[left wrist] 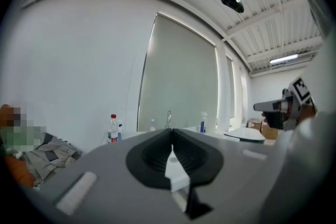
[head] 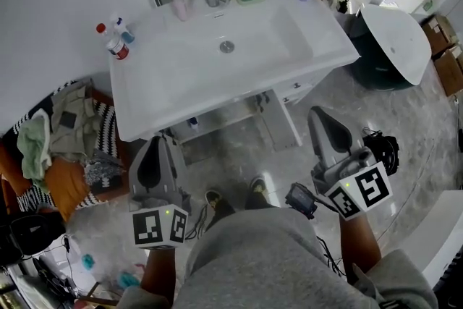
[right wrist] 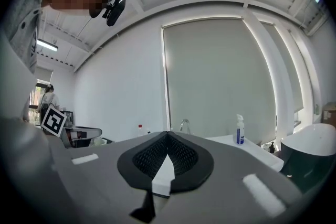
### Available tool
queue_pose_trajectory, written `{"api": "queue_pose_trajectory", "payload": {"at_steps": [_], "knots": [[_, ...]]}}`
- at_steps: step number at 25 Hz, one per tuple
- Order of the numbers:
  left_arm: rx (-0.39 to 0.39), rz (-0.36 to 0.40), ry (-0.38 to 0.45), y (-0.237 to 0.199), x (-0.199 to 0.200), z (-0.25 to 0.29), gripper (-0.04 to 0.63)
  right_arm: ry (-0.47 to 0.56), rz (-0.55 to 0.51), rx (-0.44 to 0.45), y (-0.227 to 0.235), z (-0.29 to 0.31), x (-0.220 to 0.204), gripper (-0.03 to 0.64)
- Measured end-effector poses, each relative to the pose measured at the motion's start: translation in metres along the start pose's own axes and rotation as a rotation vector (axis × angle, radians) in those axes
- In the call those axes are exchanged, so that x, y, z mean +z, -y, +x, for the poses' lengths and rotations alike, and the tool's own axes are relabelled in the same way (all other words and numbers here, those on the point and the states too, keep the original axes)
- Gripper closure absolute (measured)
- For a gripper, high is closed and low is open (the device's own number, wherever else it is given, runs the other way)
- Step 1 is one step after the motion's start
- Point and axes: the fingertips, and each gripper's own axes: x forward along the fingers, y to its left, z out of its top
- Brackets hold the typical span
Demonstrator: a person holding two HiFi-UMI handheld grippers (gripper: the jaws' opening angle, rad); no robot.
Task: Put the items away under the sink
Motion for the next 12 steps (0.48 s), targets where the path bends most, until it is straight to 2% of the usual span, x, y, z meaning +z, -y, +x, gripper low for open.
{"api": "queue_pose_trajectory", "payload": {"at_steps": [12], "knots": [[-0.027, 0.007, -0.008, 0.03, -0.002, 0.001, 0.583, 0.031, 0.017, 0.024, 0.005, -0.009, -0.002, 0.618]]}}
